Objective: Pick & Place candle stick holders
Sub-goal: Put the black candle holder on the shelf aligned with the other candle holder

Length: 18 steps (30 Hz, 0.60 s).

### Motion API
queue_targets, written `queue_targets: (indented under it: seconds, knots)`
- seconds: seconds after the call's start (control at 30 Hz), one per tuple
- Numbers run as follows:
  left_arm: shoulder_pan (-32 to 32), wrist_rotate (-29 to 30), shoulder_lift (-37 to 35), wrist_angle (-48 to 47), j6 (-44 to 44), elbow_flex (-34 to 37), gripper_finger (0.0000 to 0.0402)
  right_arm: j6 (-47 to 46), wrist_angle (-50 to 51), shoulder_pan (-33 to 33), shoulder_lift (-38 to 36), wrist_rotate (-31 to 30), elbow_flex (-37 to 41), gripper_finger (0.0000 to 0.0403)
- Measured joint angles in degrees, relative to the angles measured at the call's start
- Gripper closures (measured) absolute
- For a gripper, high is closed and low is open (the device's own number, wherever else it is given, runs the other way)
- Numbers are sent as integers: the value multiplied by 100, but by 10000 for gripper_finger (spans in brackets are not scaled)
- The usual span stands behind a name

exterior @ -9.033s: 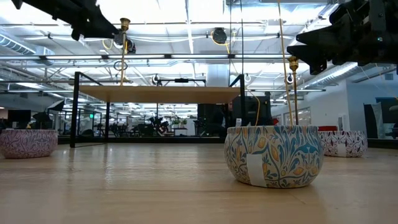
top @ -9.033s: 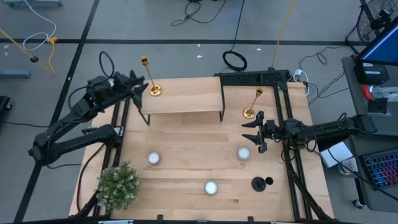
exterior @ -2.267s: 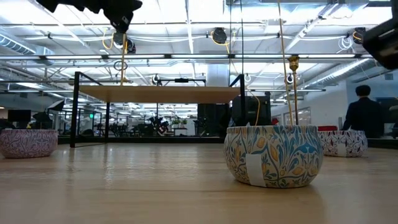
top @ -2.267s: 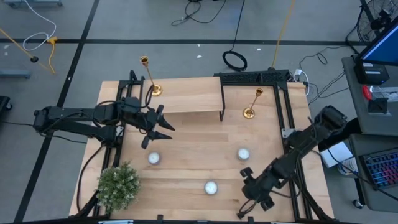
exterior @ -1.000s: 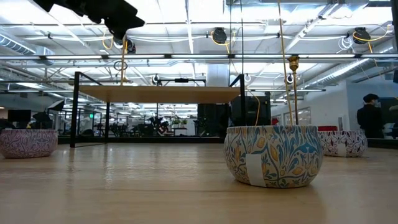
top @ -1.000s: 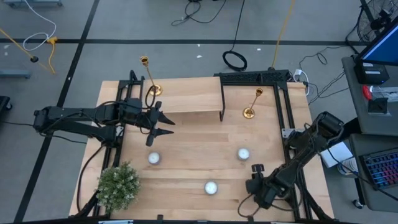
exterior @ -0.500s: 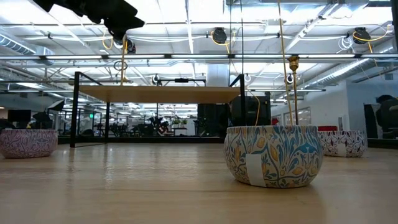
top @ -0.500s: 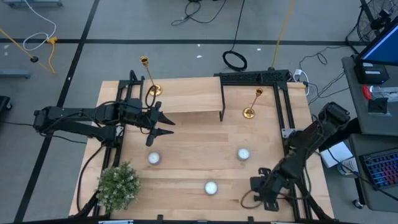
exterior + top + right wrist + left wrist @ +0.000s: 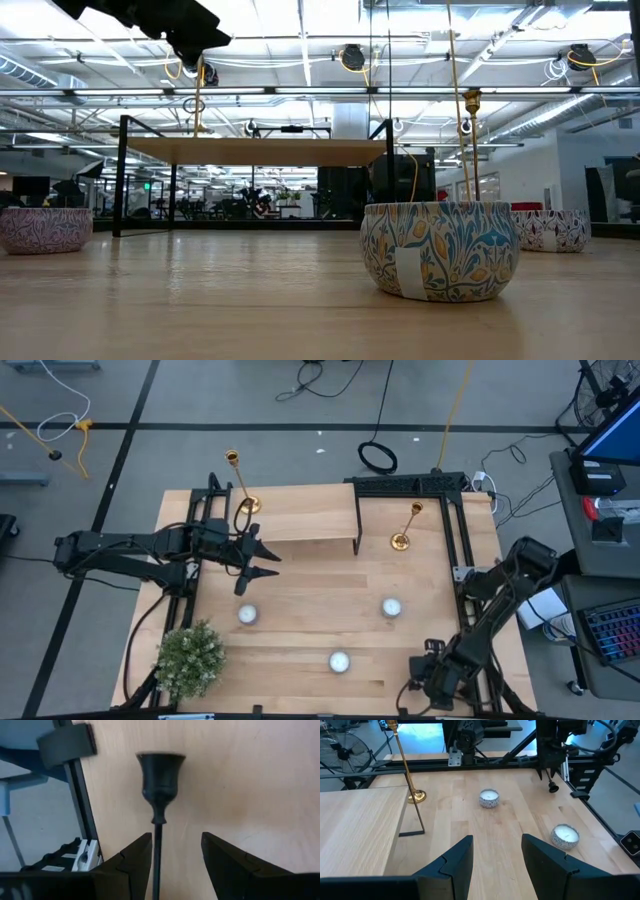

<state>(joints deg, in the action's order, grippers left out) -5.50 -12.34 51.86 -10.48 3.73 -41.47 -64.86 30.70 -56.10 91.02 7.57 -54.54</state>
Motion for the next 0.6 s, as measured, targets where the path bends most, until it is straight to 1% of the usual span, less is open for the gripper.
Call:
queue_targets:
  seconds: [0.1,0.3,0.5,0.6]
  knots:
    - [0,1,0,-2,4,0,227,-46,-104,-42,155,24,0,234]
    - [0,2,0,-4,8,0,227,-10,-908,-66,579,13,-13,234]
    - [0,4,0,-2,12,0,227,104,-766,-65,721,16,-32,237]
    - [0,4,0,-4,4,0,227,111,-739,-63,691,4,-24,258]
